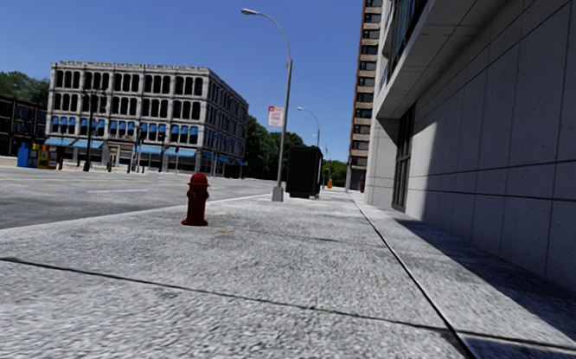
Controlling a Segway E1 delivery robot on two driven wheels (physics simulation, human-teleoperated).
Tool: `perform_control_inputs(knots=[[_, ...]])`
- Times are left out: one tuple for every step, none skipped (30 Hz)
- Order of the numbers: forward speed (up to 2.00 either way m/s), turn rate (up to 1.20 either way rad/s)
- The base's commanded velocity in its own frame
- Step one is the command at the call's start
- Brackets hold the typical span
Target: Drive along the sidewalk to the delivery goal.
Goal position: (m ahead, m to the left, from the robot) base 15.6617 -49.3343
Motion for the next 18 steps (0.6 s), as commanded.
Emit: perform_control_inputs(knots=[[2.00,-0.31],[2.00,-0.31],[2.00,-0.31],[2.00,-0.31],[2.00,-0.31],[2.00,-0.31],[2.00,-0.31],[2.00,-0.31],[2.00,-0.31],[2.00,-0.31],[2.00,-0.31],[2.00,-0.31],[2.00,-0.31],[2.00,-0.31],[2.00,-0.31],[2.00,-0.31],[2.00,-0.31],[2.00,-0.31]])
